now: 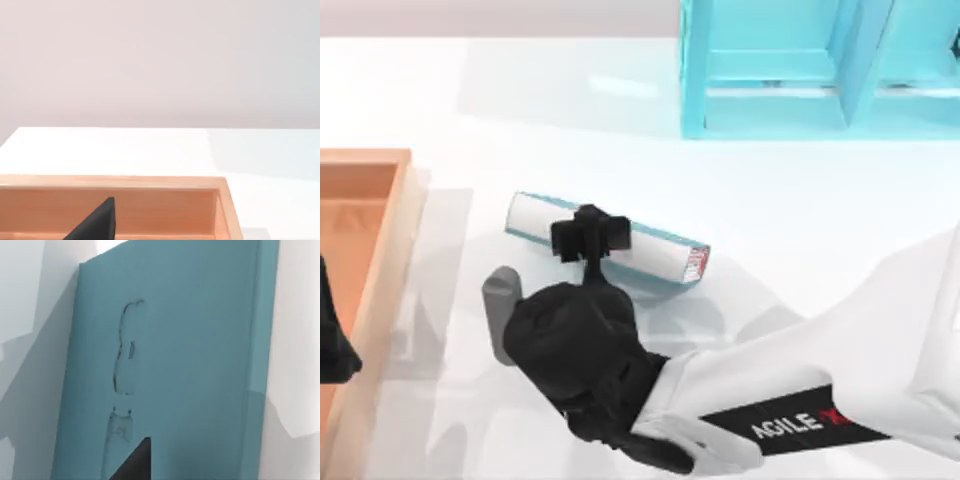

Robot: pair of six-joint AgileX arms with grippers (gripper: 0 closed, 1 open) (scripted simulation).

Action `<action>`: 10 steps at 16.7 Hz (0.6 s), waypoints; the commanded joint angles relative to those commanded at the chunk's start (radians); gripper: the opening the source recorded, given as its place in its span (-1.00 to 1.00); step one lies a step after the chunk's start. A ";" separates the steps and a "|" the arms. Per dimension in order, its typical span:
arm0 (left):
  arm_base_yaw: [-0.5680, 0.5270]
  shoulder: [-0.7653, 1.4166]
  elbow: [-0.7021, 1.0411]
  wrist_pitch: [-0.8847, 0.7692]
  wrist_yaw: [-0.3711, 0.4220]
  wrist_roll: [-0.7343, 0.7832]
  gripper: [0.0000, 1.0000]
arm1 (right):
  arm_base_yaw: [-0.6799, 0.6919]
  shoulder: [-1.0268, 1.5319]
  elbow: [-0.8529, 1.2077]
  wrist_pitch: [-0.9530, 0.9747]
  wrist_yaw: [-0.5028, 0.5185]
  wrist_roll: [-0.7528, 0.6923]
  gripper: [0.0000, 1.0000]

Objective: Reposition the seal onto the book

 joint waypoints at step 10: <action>0.000 0.000 0.000 0.000 0.000 0.000 1.00 | 0.002 0.001 -0.002 -0.003 0.001 0.003 1.00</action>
